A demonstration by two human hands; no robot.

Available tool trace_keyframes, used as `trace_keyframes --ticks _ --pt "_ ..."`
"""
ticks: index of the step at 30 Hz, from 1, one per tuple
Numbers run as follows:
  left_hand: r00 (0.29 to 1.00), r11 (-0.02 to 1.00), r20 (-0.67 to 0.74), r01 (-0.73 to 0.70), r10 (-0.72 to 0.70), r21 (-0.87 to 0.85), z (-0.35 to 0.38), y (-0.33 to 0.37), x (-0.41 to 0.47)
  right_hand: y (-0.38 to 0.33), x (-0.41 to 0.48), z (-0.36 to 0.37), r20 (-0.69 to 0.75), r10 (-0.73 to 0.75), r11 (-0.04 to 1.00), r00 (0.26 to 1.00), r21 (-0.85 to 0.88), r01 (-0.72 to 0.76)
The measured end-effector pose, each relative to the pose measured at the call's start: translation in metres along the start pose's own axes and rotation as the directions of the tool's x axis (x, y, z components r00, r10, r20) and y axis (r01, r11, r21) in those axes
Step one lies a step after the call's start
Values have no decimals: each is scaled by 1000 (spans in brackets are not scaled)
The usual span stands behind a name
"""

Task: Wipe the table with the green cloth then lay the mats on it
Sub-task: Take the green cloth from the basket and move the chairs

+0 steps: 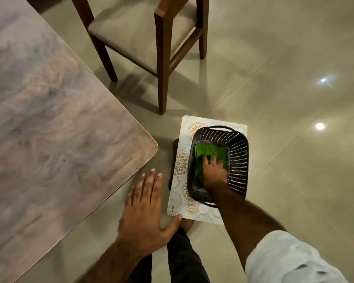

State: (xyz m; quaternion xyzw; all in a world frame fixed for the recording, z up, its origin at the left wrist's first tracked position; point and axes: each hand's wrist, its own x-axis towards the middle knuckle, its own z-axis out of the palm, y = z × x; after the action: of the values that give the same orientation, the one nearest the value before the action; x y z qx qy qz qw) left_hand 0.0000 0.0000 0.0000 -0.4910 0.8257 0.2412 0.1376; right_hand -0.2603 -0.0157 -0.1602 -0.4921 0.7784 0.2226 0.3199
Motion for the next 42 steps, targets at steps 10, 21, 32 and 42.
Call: trace_keyframes --ticks 10,21,32,42 --pt "1000 1000 -10 -2 2 12 16 -11 -6 16 10 -18 -189 159 946 969 309 -95" --pt "999 997 11 50 -50 -62 -43 4 -33 62 -96 -95 67 229 -265 971 964 -4" --pt "986 991 -134 86 -99 -98 -77 -4 -62 53 -177 -185 -175 206 35 963 985 172" --pt "991 994 -93 90 -96 -67 -59 -1 -63 63 -153 -161 -90 -95 444 991 888 124"
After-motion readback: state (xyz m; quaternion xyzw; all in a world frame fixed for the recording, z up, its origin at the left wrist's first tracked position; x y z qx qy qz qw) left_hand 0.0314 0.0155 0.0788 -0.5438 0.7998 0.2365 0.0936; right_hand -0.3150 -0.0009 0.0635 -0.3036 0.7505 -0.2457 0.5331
